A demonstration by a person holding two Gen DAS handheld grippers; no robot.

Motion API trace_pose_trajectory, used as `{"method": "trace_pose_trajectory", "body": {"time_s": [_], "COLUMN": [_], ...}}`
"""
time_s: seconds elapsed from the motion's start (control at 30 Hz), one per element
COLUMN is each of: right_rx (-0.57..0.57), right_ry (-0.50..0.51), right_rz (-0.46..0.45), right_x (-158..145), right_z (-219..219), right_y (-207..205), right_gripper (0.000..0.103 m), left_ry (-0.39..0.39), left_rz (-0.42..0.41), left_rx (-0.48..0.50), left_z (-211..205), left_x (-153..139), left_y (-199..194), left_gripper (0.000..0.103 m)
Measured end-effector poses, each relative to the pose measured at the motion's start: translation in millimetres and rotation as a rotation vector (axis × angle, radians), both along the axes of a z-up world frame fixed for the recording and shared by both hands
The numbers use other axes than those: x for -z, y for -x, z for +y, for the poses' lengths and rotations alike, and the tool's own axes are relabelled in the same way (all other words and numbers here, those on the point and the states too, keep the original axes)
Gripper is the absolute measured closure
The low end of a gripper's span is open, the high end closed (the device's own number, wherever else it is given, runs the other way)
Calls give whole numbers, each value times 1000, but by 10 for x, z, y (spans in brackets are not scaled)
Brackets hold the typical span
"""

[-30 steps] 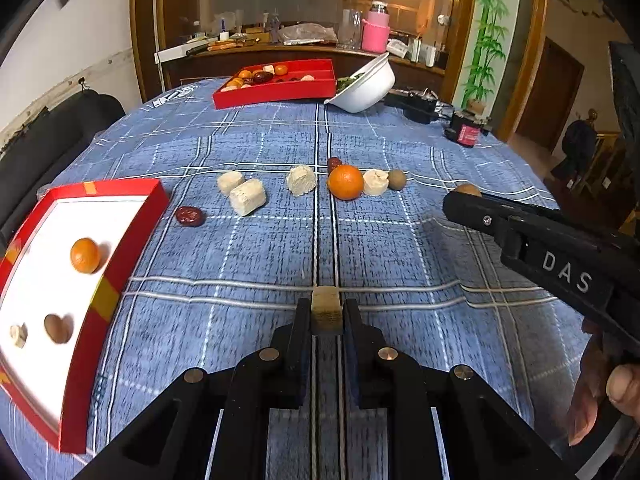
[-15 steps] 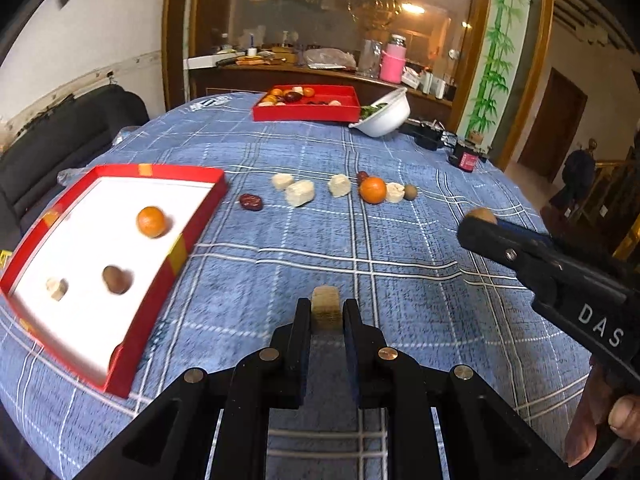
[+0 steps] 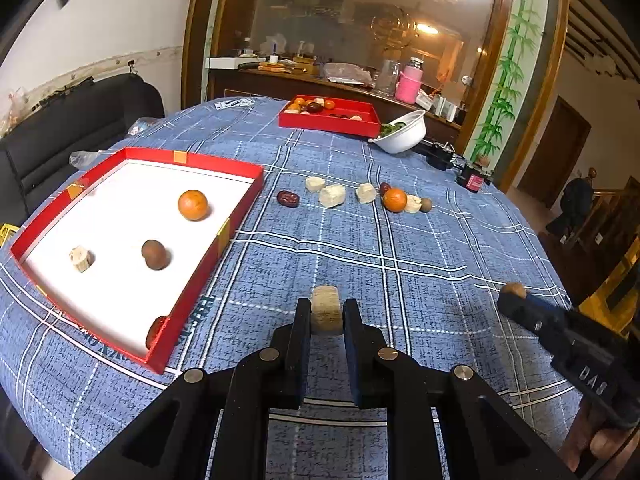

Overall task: Organize fruits
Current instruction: 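Carry the nut and pastry into the red tray and release both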

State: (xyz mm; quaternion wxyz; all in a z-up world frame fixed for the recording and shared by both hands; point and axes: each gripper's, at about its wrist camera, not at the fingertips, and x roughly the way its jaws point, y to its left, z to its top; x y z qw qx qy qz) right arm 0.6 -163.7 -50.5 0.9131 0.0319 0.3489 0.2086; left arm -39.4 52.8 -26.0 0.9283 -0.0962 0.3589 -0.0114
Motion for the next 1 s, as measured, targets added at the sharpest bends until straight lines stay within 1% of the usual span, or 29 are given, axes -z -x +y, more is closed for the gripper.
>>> {"method": "trace_pose_trajectory", "body": {"time_s": [0.27,0.43,0.63,0.8,1.0], "right_rx": [-44,-90,-156,-215,-255], "right_ry": [-1,15,-4,-2,-10], "right_rz": [40,44,24,8,-7], "right_x": [143,131,70,-4,-66], "right_z": [111,311,609,873,1094], "right_y": [15,-2,-17,-87,-168], "right_gripper": [82,82,82,82,82], "left_ry": [9,-9,-49,-42,-50], "left_rz": [-34,-61,-54,-46,-17], "left_rx": [-43,-113,-212,-294,-345], "left_z": [192,466,813,1101,1316], "left_x": [-81,-162,-221,-212,-131], "left_y": [89,93,-46,-144,-158], "left_gripper": [88,88,88,88,88]}}
